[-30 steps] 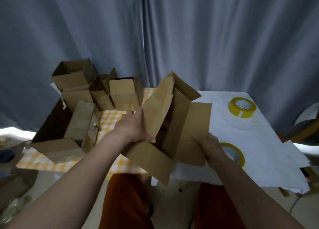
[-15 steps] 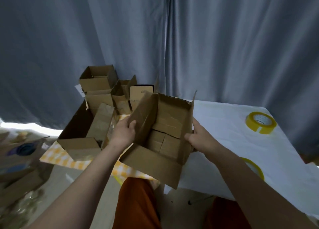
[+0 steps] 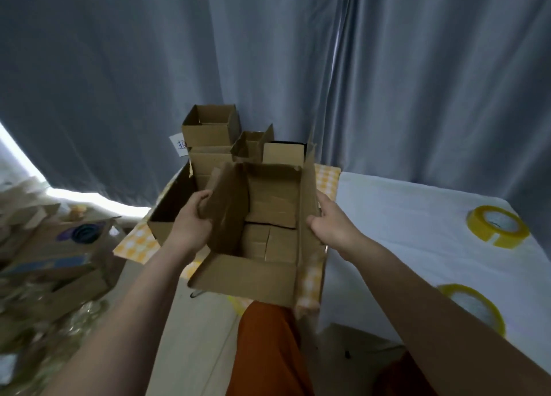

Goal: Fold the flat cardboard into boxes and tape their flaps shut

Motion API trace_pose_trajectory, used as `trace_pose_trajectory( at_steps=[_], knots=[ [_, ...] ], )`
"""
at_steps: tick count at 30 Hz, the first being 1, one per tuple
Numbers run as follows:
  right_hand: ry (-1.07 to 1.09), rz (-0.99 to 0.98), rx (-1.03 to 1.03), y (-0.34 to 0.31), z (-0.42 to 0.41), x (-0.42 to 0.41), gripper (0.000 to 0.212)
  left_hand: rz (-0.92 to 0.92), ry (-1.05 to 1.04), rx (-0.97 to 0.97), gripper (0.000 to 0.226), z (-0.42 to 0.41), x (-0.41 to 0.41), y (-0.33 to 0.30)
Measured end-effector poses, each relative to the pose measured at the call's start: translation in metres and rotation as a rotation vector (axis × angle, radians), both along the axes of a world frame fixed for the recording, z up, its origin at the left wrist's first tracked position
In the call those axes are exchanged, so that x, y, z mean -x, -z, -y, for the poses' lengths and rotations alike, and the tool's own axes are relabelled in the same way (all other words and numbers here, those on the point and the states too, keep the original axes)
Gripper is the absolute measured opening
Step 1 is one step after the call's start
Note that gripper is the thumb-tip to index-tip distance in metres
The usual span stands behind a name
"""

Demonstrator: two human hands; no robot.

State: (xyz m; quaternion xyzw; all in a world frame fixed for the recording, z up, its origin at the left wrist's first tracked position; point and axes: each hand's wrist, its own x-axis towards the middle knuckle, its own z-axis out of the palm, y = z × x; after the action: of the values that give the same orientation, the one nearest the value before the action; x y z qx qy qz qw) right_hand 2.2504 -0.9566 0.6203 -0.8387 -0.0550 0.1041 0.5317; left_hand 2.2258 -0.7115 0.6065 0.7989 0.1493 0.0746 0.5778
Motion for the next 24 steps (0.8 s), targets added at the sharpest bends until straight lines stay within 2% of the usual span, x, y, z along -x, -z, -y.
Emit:
trace_pose_trajectory(
  at_steps=[8, 14, 24],
  knots=[
    [0.071, 0.052, 0.12, 0.007, -0.024, -0.018, 0.065, 0.024, -0.034, 0.004, 0.06, -0.022, -0.018, 0.012],
    [0.148, 0.017, 0.166, 0.01, -0.034, -0.029, 0.064, 0.022, 0.032, -0.186, 0.06, -0.021, -0.048, 0.005],
    [0.157, -0.007, 0.146, 0.012, -0.033, -0.036, 0.057, -0.022, 0.129, -0.343, 0.06, -0.013, -0.063, 0.007]
  ],
)
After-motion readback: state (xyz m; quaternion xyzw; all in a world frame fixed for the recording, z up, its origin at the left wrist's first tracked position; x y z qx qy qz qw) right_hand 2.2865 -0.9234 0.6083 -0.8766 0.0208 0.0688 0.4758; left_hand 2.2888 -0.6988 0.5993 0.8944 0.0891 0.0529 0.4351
